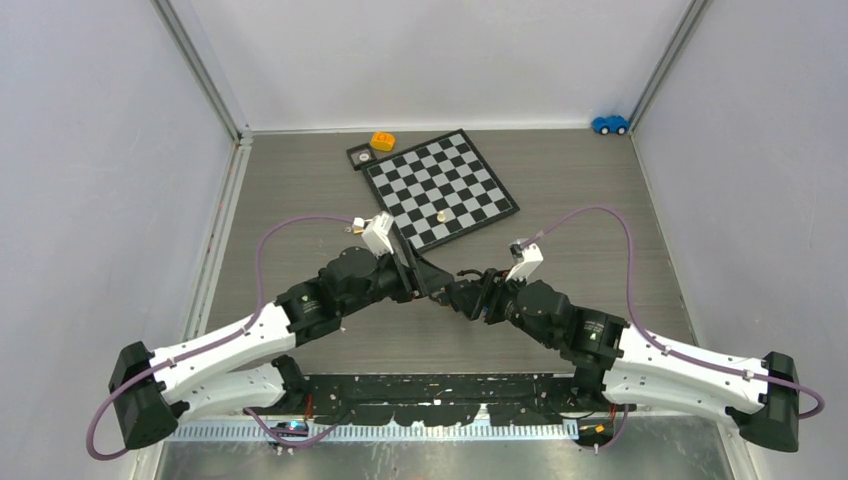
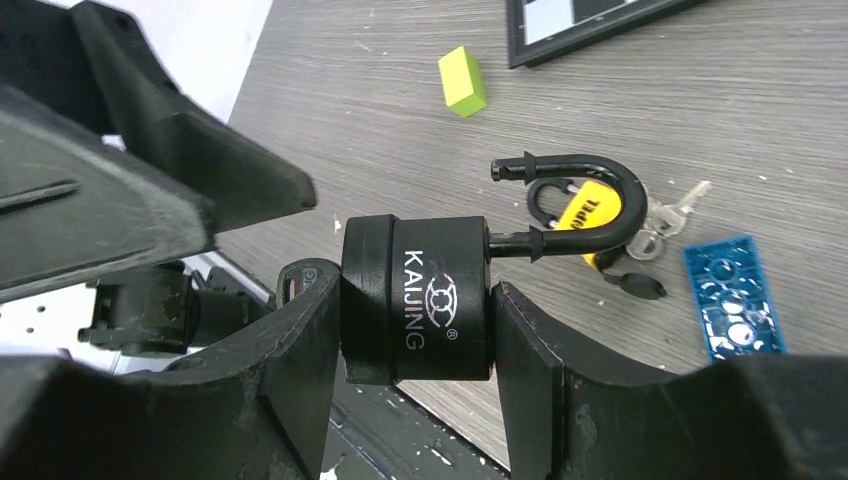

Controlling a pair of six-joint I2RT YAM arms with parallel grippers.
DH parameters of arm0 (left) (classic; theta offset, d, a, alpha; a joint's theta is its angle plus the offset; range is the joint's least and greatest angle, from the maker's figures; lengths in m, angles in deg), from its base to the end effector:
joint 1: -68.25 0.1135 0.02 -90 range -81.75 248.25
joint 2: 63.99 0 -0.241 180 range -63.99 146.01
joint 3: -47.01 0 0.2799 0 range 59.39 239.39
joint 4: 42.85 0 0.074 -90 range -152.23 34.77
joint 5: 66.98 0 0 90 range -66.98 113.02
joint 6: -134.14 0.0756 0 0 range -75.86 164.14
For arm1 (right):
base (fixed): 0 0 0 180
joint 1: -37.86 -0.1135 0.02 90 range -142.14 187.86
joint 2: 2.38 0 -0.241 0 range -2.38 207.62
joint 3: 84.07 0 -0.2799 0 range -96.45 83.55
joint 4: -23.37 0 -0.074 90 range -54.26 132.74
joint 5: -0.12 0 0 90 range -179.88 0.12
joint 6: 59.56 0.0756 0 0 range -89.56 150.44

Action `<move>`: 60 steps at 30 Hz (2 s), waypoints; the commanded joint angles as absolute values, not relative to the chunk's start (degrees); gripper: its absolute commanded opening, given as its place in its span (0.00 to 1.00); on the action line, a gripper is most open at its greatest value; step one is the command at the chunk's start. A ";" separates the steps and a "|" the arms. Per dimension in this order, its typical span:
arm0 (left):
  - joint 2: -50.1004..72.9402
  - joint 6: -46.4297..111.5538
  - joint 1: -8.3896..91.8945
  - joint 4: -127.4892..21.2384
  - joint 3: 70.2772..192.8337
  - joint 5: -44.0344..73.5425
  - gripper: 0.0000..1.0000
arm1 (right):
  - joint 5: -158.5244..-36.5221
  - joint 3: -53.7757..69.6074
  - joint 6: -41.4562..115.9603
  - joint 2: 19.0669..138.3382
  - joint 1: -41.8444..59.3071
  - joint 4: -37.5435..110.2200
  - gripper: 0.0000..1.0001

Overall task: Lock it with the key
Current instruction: Pick up the lock from the center of the board.

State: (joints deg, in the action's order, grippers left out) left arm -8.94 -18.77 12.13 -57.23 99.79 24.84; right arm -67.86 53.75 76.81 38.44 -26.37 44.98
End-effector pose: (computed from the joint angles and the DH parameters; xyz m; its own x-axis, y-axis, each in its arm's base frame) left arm 0.1720 -0.2518 0.2571 -0.7964 -0.4102 -0.4444 0.2280 0.4770 -0.8488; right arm 0.1354 0.2152 0.2278 -0.5974 0.3059 -0.7413 -0.3616 0.7223 0.5895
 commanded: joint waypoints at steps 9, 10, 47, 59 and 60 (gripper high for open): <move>-5.44 -19.97 11.44 -51.80 100.74 23.28 0.56 | -64.39 50.06 64.83 39.23 -34.13 27.02 0.03; -5.44 -20.13 11.33 -51.80 100.51 23.28 0.56 | -63.61 49.99 63.55 39.26 -34.82 26.61 0.03; -9.13 -12.87 10.71 -54.79 102.34 12.04 0.00 | -65.85 46.25 56.18 32.61 -37.73 41.57 0.58; -18.84 -0.33 11.83 -70.89 105.33 16.33 0.00 | -73.98 31.30 64.24 34.89 -37.73 59.55 0.69; -19.32 0.28 11.90 -71.26 105.46 15.30 0.00 | -73.88 30.92 63.42 34.93 -37.73 60.00 0.69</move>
